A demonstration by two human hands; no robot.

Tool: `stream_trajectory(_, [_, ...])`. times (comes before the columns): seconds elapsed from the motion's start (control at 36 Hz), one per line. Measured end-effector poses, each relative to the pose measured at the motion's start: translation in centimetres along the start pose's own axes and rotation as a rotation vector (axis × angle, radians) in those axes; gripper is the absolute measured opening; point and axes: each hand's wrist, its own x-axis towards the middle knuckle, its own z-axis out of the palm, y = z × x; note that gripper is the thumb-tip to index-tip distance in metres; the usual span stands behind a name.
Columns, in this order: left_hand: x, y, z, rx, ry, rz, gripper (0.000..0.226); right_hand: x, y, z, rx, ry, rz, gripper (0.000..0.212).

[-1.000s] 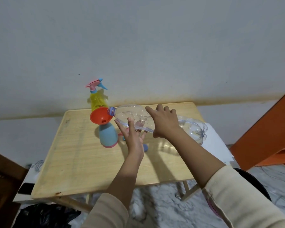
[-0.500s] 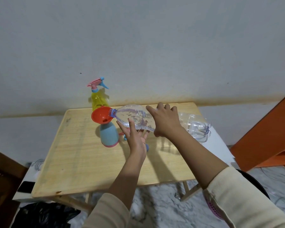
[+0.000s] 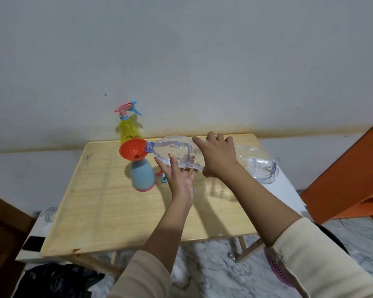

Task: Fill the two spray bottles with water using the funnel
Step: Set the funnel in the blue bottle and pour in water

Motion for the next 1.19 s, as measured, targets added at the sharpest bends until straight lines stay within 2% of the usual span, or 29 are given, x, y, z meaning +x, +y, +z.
stream_trajectory(0.83, [0.2, -0.3, -0.4, -0.013, -0.009, 0.008, 0.065, -0.5, -0.2, -0.4, -0.011, 0.020, -0.014, 0.081])
stream_trajectory(1.19, [0.6, -0.4, -1.2, 0.057, -0.002, 0.040, 0.069, -0.6, -0.3, 1.0, 0.079, -0.003, 0.018, 0.082])
